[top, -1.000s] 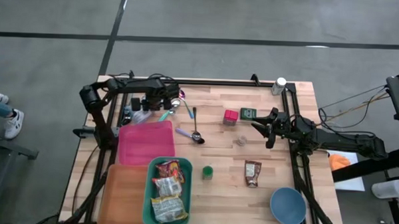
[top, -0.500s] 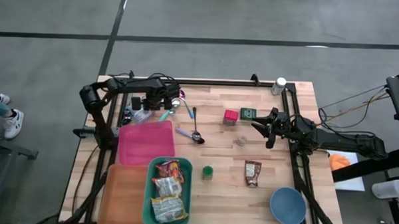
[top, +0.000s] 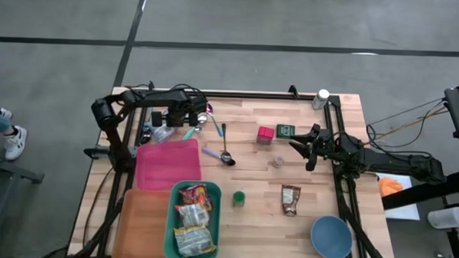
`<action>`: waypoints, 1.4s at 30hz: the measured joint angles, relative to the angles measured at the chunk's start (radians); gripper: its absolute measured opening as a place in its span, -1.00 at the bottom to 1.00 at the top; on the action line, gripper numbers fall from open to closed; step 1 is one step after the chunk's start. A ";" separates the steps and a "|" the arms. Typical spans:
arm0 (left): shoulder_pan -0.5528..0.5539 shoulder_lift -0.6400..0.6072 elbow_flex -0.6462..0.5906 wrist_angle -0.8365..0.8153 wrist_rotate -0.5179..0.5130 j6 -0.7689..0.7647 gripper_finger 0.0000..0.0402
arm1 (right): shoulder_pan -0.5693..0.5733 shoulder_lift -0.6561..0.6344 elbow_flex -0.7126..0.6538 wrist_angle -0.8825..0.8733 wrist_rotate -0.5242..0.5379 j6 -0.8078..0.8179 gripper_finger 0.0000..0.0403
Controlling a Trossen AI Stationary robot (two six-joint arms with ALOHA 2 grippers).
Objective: Pick & Place Food Item
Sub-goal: Put the light blue noodle pack into the green bin
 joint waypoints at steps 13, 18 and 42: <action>-0.002 -0.002 0.038 -0.016 0.000 0.039 -1.00 | 0.000 0.000 0.000 0.000 0.000 0.000 -0.29; -0.011 -0.003 0.058 -0.022 -0.007 0.055 -1.00 | 0.000 0.000 0.000 0.000 0.000 0.000 -0.29; -0.126 -0.242 0.071 0.014 -0.148 0.153 -1.00 | 0.000 0.000 0.000 0.000 0.000 0.000 -0.29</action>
